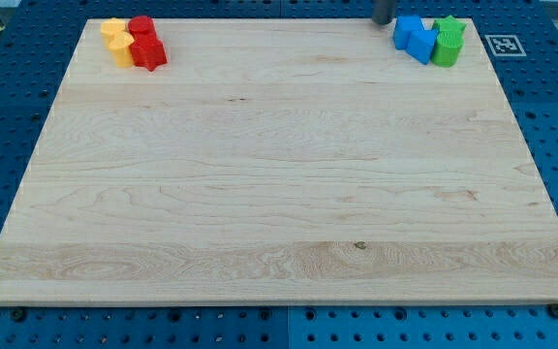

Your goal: Separate the blue blocks

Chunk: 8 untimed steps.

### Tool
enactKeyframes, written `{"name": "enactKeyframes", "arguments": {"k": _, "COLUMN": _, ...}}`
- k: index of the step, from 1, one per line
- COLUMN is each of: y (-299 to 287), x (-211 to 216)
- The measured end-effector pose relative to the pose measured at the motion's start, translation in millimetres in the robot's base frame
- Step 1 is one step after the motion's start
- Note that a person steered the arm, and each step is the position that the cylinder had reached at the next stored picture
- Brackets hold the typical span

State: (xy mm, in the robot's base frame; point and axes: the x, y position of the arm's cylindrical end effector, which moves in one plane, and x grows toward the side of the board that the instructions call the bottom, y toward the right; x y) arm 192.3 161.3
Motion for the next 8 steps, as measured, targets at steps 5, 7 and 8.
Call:
{"name": "enactKeyframes", "arguments": {"k": 5, "y": 38.6, "x": 22.6}}
{"name": "enactKeyframes", "arguments": {"k": 7, "y": 37.3, "x": 63.8}}
{"name": "enactKeyframes", "arguments": {"k": 8, "y": 37.3, "x": 82.3}}
